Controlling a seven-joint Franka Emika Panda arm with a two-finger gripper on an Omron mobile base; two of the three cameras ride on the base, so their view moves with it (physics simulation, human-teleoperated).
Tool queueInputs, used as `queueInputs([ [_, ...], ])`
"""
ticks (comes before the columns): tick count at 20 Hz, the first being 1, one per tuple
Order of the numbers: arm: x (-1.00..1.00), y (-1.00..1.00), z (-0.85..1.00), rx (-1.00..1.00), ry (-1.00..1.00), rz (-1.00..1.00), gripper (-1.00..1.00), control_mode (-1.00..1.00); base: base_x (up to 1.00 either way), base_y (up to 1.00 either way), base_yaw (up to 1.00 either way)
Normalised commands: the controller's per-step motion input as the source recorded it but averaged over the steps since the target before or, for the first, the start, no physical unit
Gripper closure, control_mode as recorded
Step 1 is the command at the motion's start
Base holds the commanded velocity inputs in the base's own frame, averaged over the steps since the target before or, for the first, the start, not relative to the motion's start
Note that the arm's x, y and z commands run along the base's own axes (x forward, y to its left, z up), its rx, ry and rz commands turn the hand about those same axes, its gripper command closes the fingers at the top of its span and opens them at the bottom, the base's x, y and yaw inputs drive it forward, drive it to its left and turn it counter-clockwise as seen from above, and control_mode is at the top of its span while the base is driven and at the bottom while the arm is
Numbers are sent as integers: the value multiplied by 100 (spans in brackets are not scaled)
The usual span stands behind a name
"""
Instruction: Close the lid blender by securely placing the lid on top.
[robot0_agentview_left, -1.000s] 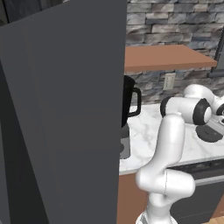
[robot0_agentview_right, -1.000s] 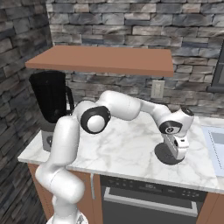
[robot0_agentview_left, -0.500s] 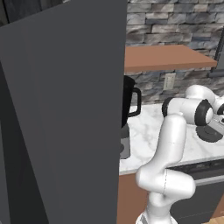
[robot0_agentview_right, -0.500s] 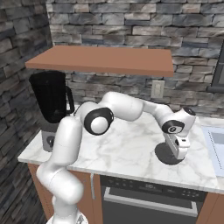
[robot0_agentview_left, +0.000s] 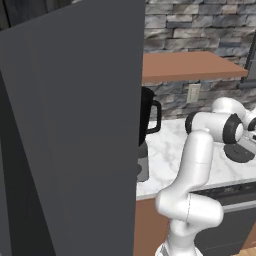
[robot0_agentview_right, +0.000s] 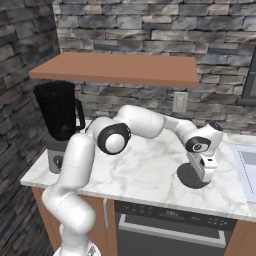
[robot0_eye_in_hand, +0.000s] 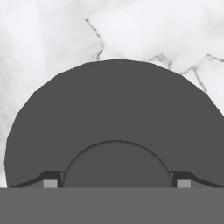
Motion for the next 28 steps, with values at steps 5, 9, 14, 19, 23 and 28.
queueInputs([
  [5, 1, 17, -60, -3, 18, 0, 100, -100, 0, 0, 0],
  [9, 1, 16, -12, 0, 9, 0, 100, -100, 0, 0, 0],
  [14, 1, 42, 27, 0, 0, 0, 100, -100, 0, 0, 0],
  [19, -26, 41, 61, 0, -17, 7, 100, -100, 0, 0, 0],
  [23, -46, 25, 75, 0, -29, 14, 100, -100, 0, 0, 0],
  [28, -56, 23, 68, 0, -38, 17, 100, -100, 0, 0, 0],
])
